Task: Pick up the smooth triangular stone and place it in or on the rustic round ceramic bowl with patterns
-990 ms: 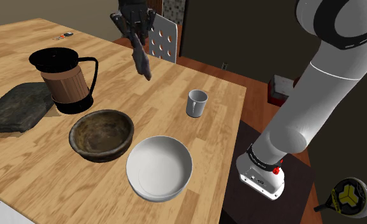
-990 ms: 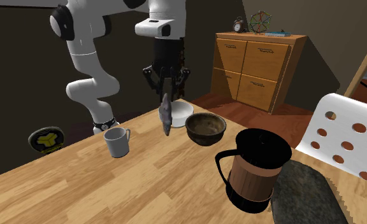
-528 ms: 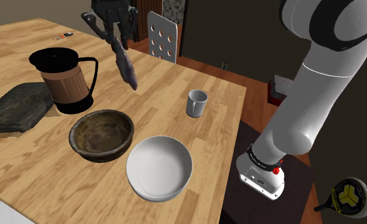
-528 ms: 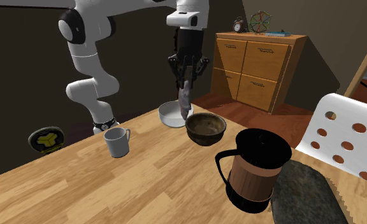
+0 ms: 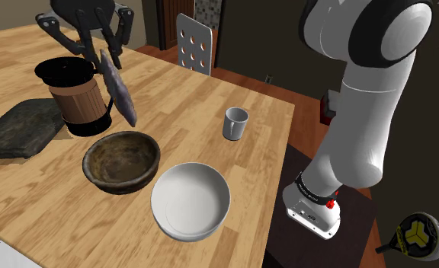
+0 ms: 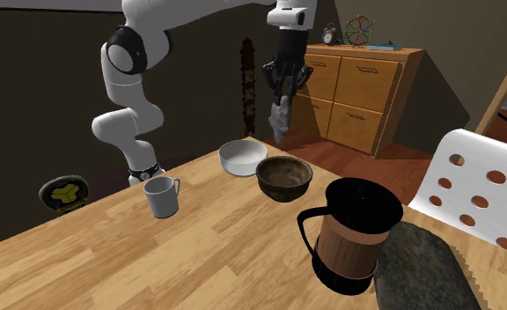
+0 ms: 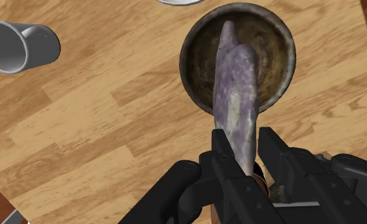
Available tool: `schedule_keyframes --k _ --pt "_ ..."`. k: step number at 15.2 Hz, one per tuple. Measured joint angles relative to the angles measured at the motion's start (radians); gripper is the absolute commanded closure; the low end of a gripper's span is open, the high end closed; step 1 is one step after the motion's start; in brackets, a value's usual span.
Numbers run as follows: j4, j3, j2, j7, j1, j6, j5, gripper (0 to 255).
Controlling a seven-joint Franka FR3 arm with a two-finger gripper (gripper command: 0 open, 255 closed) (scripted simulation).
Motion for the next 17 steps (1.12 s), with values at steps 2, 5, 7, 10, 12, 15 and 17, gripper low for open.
schedule_keyframes --k 2,5,7,10,12,15,17 --pt "0.077 0.008 0.049 0.045 0.060 -0.036 -0.028 255" --pt "0.017 0.012 0.033 0.061 0.054 0.005 -0.017 255" --pt "-0.036 0.014 0.017 0.065 0.042 0.043 -0.008 255" --pt "-0.104 0.014 -0.003 0.065 0.023 0.092 0.004 255" --pt "-0.161 0.015 -0.021 0.065 0.010 0.133 0.015 255" --pt "-0.232 0.014 -0.041 0.065 -0.006 0.186 0.026 255" --pt "-0.272 0.013 -0.051 0.063 -0.016 0.217 0.032 255"
